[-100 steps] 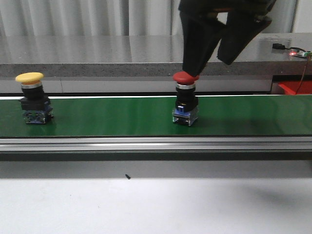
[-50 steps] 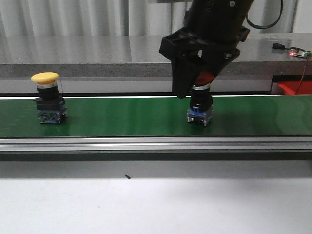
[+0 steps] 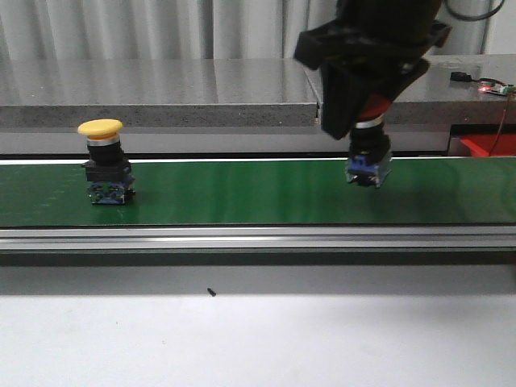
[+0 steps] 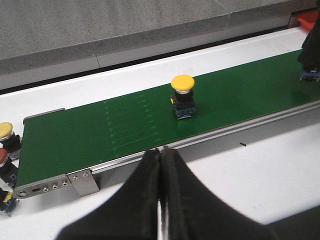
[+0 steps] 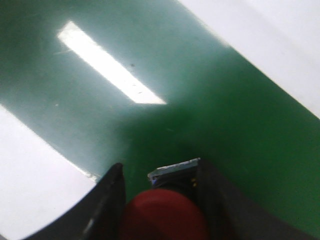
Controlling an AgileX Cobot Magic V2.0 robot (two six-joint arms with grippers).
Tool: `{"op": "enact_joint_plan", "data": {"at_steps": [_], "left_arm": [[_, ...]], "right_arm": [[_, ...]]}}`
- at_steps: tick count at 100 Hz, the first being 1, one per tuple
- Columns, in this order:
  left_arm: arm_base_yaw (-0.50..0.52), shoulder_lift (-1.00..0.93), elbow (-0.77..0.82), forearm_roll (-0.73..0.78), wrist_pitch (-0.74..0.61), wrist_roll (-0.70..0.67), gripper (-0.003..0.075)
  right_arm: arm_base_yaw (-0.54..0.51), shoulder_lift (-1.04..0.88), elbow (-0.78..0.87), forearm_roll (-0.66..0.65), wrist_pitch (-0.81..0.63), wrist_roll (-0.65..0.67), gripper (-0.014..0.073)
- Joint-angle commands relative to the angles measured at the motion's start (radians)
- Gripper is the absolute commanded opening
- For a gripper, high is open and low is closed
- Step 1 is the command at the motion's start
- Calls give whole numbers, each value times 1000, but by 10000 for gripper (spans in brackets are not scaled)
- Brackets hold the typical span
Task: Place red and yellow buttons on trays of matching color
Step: 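Carry the red button to the red tray and release it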
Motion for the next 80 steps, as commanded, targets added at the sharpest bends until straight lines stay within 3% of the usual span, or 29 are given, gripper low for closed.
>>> {"op": "enact_joint_plan", "data": {"at_steps": [1, 14, 48, 80], "left_arm": [[-8, 14, -21, -16, -69, -8, -19], [-8, 14, -21, -16, -69, -8, -19], [-8, 14, -21, -16, -69, -8, -19], [-8, 14, -21, -16, -69, -8, -19]], "right_arm": [[-49, -91, -35, -76, -5, 144, 181], [-141, -157, -35, -193, 34, 313, 181], [-455, -205, -35, -195, 72, 303, 181], [-686, -118, -36, 46, -49, 107, 181]]}}
